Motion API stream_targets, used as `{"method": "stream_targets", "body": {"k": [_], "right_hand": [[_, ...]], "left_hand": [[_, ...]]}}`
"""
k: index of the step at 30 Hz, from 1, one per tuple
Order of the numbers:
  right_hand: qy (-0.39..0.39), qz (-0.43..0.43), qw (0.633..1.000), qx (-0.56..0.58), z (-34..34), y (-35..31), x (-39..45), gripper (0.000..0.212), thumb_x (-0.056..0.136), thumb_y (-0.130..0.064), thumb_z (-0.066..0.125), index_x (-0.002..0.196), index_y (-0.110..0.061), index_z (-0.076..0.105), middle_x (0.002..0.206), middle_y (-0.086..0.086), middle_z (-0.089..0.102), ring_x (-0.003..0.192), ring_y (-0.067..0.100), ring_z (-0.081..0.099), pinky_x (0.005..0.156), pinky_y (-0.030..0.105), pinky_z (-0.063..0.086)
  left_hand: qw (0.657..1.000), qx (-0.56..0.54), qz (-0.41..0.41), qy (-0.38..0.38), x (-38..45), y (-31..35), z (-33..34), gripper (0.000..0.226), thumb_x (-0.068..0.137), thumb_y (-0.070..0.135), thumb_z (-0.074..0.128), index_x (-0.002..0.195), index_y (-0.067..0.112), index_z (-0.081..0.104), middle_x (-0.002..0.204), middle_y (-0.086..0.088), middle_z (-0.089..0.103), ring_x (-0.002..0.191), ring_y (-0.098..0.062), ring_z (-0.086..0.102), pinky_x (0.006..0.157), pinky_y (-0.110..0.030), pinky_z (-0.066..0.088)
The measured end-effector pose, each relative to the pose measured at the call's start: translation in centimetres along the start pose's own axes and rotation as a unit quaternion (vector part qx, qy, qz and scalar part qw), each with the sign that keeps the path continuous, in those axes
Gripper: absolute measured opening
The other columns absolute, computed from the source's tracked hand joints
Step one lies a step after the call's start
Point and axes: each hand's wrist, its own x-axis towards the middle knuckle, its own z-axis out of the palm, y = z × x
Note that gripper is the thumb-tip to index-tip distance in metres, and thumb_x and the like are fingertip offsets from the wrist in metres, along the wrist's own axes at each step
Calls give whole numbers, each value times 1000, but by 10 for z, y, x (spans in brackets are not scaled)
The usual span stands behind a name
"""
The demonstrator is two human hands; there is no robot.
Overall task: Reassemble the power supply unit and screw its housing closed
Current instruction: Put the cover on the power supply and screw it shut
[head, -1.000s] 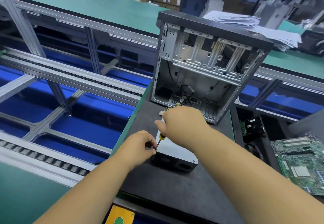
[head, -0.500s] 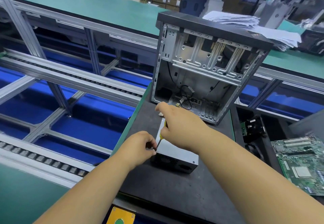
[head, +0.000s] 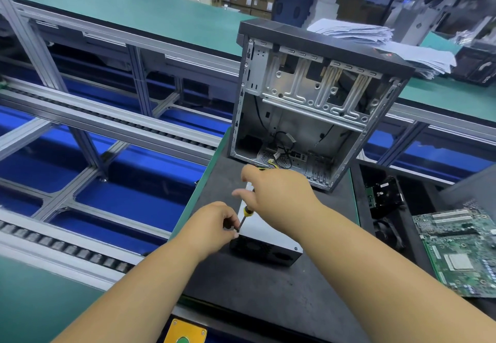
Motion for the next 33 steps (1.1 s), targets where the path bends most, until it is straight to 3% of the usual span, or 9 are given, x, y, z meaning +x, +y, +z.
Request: {"method": "stream_targets", "body": {"k": [6,11,15,20,24,26,28,30,33], "right_hand": [[-15,-33,992,119,-5,1,-3,33,88,-25,50,120,-23,42,95,-6,54,81,24,50,58,34,35],[-21,-16,1000,-9,-1,-3,1,27,98,-45,47,115,-23,51,88,-3,64,77,25,52,57,31,36],[-25,-17,1000,-3,0,-8,2,33,99,-50,43,105,-18,46,85,-1,60,76,26,54,58,33,38],[-73,-45,992,89,-16,0,-3,13,96,-27,52,96,-19,42,86,-2,53,77,25,50,54,33,32],[-79,0,997,-24,-17,1,8,33,97,-49,50,105,-17,55,76,-2,49,76,26,53,53,30,36],[-95,69,990,-82,-12,1,15,53,97,-60,38,86,-14,62,67,-2,48,64,23,52,50,25,34],[-81,113,985,-106,-8,0,15,63,97,-66,30,66,-15,53,61,-2,46,53,20,47,49,22,32],[-48,91,989,-104,-4,0,12,58,97,-63,28,73,-15,49,65,-3,46,59,22,50,50,25,31],[-33,6,998,44,-6,0,5,23,97,-39,41,100,-17,48,96,1,56,86,27,54,63,35,38]], "left_hand": [[1000,-1,0,-2,1,0,1,15,78,24,78,73,32,66,88,12,59,81,-6,60,79,-30,55],[1000,-4,2,-2,1,-1,1,17,78,22,78,73,32,66,89,11,58,80,-6,59,78,-29,53],[1000,4,0,-3,1,-1,1,20,79,23,78,70,34,63,89,12,58,80,-6,59,77,-27,53],[1000,4,9,-7,2,-3,1,18,77,22,77,71,33,64,89,11,57,78,-6,59,75,-27,52],[1000,0,1,-2,3,-3,2,20,76,23,78,70,35,64,88,12,57,77,-5,59,75,-27,53],[1000,5,2,0,4,-3,2,21,76,24,79,70,36,64,88,13,57,77,-5,59,73,-24,52],[1000,9,3,0,4,-3,2,20,76,24,79,71,36,65,88,13,57,77,-4,59,73,-22,52],[1000,7,3,-1,5,-3,2,20,76,24,79,70,36,64,88,12,57,77,-4,59,74,-24,52],[1000,9,2,-7,5,-3,2,22,76,23,79,68,36,63,88,12,58,77,-7,60,74,-27,54]]}}
